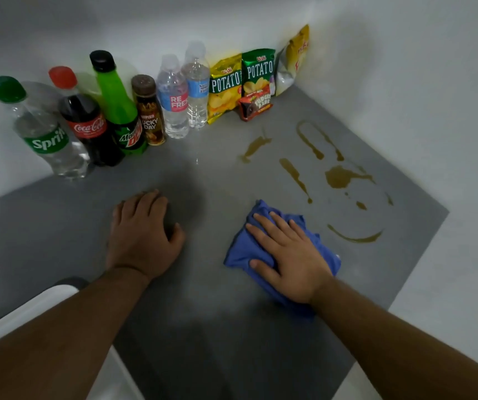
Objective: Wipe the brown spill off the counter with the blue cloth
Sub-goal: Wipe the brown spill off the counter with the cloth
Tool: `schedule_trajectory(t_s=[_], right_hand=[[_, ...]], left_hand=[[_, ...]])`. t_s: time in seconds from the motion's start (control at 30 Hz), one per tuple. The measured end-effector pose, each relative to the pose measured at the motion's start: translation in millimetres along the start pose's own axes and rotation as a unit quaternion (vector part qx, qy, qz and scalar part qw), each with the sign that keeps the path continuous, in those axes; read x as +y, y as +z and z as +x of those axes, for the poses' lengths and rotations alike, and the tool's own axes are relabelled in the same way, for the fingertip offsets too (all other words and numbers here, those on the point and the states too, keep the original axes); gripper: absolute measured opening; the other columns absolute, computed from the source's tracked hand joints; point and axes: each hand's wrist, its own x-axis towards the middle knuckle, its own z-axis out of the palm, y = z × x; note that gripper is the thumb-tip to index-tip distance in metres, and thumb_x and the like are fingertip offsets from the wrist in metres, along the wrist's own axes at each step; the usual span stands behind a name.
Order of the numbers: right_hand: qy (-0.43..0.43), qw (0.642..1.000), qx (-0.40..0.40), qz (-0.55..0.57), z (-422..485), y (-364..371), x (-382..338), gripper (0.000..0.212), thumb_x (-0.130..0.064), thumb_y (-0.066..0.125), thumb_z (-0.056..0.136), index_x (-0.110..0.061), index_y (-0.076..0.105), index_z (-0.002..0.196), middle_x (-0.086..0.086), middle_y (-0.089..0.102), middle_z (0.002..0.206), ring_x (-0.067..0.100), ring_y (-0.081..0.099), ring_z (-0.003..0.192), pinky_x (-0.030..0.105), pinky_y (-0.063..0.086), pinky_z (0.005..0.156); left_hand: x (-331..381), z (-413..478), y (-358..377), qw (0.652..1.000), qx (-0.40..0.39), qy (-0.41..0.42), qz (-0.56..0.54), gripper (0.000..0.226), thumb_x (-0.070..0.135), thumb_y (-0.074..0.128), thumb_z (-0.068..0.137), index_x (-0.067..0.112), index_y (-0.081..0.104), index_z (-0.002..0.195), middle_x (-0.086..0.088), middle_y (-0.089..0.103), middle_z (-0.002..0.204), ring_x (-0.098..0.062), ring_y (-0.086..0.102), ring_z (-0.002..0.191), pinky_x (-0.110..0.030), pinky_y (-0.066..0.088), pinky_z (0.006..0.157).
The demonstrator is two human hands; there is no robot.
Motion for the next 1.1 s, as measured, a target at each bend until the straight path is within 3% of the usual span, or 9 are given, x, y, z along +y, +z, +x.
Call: schedule_trajectory(t_s=[0.17,0.3,0.43,0.53,0.67,0.8,0.93,1.0,1.1], right_hand=[[0.137,0.99,0.03,-0.005,27,13,-39,0.07,-0.064,0.014,0.105,-0.031,0.006,0.166,-0.006,-0.004,0.174,0.021,-0.013,0.159,0.05,-0.002,0.129],[0.065,0.997,0.039,0.003,-26,28,-54,0.065,-0.064,0.018,0.107,-0.035,0.011,0.165,-0.011,0.001,0.174,0.018,-0.011,0.16,0.05,0.003,0.129],[0.011,1.0,0.02,-0.007,-78,22,-10,0.062,-0.061,0.028,0.108,-0.039,0.013,0.164,-0.014,0.005,0.173,0.014,-0.005,0.16,0.048,0.005,0.129],[0.085,0.996,0.012,0.01,-72,8,9,0.063,-0.06,0.027,0.107,-0.04,0.013,0.164,-0.015,0.003,0.173,0.015,-0.008,0.16,0.052,0.007,0.129],[0.21,0.977,0.025,0.001,-43,14,-26,0.064,-0.054,0.024,0.106,-0.033,0.009,0.165,-0.007,-0.001,0.174,0.024,-0.01,0.16,0.054,0.002,0.128],[0.14,0.99,0.021,0.002,-77,32,-64,0.065,-0.064,0.015,0.106,-0.037,0.008,0.164,-0.009,-0.002,0.174,0.021,-0.014,0.159,0.052,-0.001,0.129],[0.066,0.998,-0.001,0.006,-130,34,-43,0.07,-0.071,0.025,0.104,-0.039,0.01,0.164,-0.014,0.0,0.173,0.017,-0.008,0.16,0.053,0.006,0.129],[0.072,0.997,0.001,0.006,-145,27,-20,0.066,-0.066,0.027,0.105,-0.039,0.013,0.164,-0.013,0.004,0.173,0.017,-0.006,0.16,0.054,0.008,0.128],[0.149,0.989,-0.003,0.016,-137,14,-3,0.064,-0.055,0.021,0.103,-0.039,0.014,0.164,-0.013,0.002,0.173,0.02,-0.008,0.16,0.057,0.01,0.127]], left_hand=[[1,-1,0,1.0,0.0,0.006,0.009,0.06,0.044,0.05,0.086,0.006,0.061,0.13,-0.018,0.057,0.143,-0.042,0.049,0.131,-0.057,0.039,0.112],[3,-2,0,1.0,0.005,0.016,0.011,0.058,0.042,0.051,0.086,0.005,0.061,0.13,-0.019,0.057,0.143,-0.043,0.05,0.131,-0.057,0.039,0.112],[2,-4,0,0.999,0.016,0.048,-0.001,0.054,0.037,0.052,0.087,0.003,0.063,0.128,-0.02,0.058,0.142,-0.044,0.053,0.127,-0.055,0.041,0.11],[4,-5,2,0.997,0.029,0.067,0.009,0.049,0.032,0.054,0.087,0.002,0.065,0.125,-0.02,0.061,0.138,-0.044,0.056,0.122,-0.054,0.044,0.108],[8,-4,2,0.997,0.023,0.073,0.012,0.047,0.03,0.053,0.089,0.001,0.065,0.124,-0.022,0.062,0.137,-0.046,0.058,0.121,-0.055,0.045,0.106],[13,-3,-2,0.997,0.003,0.083,0.007,0.047,0.03,0.05,0.09,0.0,0.065,0.124,-0.023,0.061,0.138,-0.047,0.057,0.121,-0.056,0.045,0.105],[33,-14,-7,0.993,-0.017,0.114,-0.017,0.05,0.035,0.051,0.088,0.003,0.064,0.124,-0.02,0.06,0.141,-0.045,0.056,0.124,-0.055,0.046,0.104],[50,-25,-7,0.99,-0.015,0.14,-0.03,0.048,0.034,0.055,0.086,0.005,0.066,0.123,-0.018,0.062,0.139,-0.043,0.059,0.123,-0.053,0.047,0.103],[80,-42,-1,0.983,-0.017,0.173,-0.061,0.044,0.031,0.063,0.085,0.007,0.067,0.121,-0.016,0.065,0.135,-0.04,0.061,0.122,-0.052,0.047,0.107]])
